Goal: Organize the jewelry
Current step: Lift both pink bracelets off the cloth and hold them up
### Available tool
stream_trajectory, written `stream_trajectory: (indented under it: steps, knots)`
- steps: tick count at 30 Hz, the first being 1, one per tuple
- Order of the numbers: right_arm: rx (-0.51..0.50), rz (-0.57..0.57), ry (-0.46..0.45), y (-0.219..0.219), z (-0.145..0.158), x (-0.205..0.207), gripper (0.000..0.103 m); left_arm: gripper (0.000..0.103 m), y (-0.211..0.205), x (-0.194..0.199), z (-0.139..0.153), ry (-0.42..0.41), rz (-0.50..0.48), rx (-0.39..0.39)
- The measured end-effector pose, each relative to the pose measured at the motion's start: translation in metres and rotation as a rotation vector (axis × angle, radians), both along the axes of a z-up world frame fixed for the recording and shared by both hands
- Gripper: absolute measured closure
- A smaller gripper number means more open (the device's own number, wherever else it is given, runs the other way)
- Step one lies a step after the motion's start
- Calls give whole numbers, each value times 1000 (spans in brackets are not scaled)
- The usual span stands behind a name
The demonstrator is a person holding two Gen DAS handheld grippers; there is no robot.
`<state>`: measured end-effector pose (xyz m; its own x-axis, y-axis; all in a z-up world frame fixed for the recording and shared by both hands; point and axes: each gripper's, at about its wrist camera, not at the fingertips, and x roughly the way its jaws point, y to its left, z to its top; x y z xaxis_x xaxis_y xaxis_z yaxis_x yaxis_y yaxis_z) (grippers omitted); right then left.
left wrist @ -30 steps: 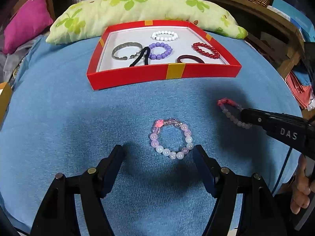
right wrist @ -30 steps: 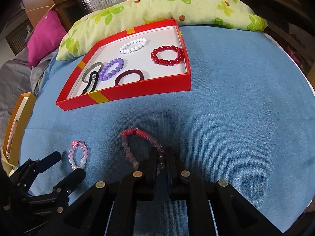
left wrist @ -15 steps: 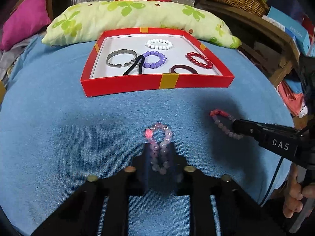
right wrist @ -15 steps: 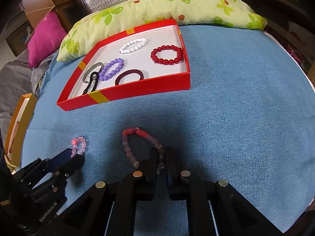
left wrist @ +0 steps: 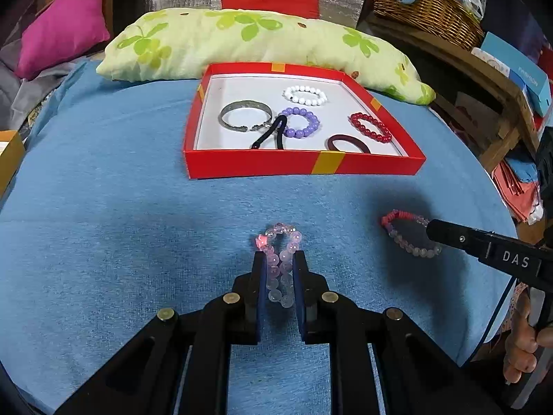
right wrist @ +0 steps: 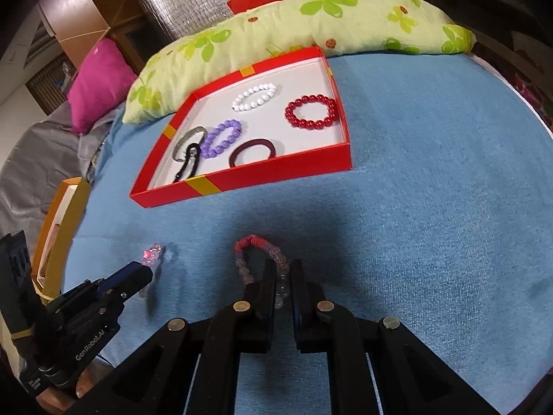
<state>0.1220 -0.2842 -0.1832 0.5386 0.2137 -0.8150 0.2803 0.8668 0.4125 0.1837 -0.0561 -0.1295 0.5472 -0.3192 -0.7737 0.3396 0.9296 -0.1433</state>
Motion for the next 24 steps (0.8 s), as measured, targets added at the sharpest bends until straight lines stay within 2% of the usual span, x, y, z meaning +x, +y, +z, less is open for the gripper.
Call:
stream_trajectory:
  steps: [12,24]
  knots:
    - [-14,6,60,3,-11,7,93,87,15,-2,5,-4,19,4]
    - [-138,33,70,17,-11,16,87,87,22,-2,7,-5,45,30]
